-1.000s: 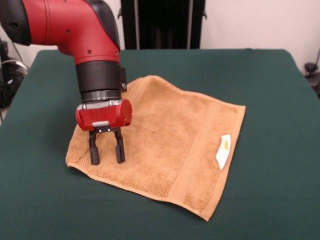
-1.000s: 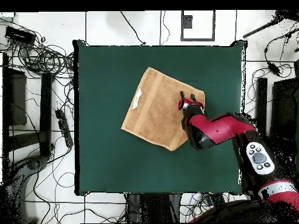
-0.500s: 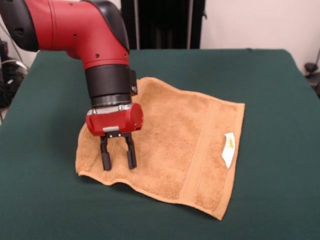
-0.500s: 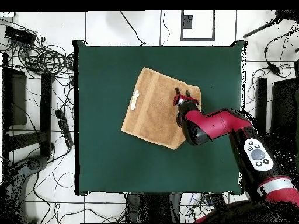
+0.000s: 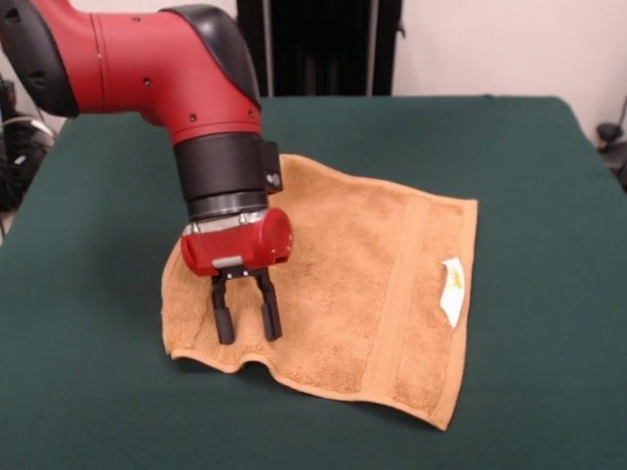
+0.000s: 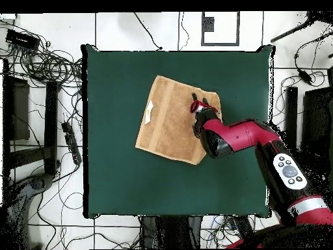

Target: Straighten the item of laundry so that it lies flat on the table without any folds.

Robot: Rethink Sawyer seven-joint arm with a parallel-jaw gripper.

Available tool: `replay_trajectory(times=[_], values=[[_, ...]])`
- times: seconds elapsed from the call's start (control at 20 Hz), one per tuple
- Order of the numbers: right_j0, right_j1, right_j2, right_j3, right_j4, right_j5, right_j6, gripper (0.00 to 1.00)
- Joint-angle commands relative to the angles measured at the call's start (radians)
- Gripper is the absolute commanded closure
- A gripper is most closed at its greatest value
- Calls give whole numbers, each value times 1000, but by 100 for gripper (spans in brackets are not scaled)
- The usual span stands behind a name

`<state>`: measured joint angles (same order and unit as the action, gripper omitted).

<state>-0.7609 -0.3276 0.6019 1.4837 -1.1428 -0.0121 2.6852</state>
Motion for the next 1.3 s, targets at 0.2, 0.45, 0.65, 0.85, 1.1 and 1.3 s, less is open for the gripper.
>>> replay_trajectory(times=[0.2,0.45,0.65,0.85,1.1,1.3], values=[[45,162,167,82,40,172,-183,0],[49,153,169,86,47,183,-197,0],[50,150,170,84,44,185,-203,0],[66,125,149,83,27,198,-224,0],[175,50,-18,22,-96,195,-232,0],[282,-8,-195,-44,-222,272,-240,0]])
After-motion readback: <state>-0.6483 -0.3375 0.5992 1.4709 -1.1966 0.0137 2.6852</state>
